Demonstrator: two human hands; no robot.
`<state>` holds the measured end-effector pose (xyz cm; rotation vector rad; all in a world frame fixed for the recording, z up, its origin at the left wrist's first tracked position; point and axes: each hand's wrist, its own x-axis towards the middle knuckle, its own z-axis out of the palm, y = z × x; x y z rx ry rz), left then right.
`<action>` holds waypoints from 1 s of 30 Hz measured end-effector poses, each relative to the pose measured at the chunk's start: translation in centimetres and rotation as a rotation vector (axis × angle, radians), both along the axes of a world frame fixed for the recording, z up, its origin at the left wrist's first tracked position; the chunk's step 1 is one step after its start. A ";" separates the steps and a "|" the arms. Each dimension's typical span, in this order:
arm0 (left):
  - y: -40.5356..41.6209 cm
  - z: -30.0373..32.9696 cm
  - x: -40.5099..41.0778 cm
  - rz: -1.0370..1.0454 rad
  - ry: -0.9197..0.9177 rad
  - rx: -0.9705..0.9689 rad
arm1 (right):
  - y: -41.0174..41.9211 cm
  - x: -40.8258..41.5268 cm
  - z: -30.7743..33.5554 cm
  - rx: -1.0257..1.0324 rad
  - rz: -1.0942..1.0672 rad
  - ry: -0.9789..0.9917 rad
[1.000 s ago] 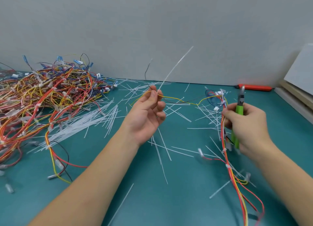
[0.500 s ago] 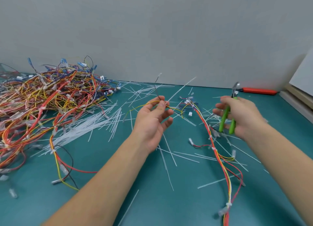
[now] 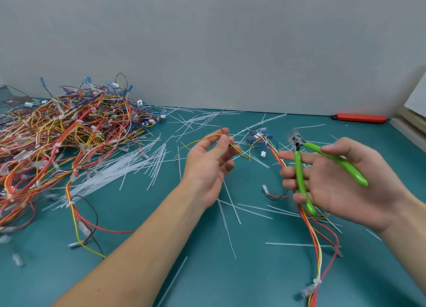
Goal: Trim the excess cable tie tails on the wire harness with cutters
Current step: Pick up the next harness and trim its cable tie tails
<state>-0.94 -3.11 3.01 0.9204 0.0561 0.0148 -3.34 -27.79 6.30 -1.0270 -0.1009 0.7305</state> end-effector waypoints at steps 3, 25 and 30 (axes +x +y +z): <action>-0.2 -0.1 -0.1 -0.011 0.010 -0.032 | 0.7 -0.8 -0.1 -0.072 -0.010 -0.056; -0.3 0.0 -0.8 -0.100 -0.031 0.001 | 4.9 -3.2 -1.5 -0.627 -0.281 -0.514; -0.2 0.0 -0.9 -0.123 -0.007 0.032 | 4.9 -3.2 -2.0 -0.674 -0.285 -0.629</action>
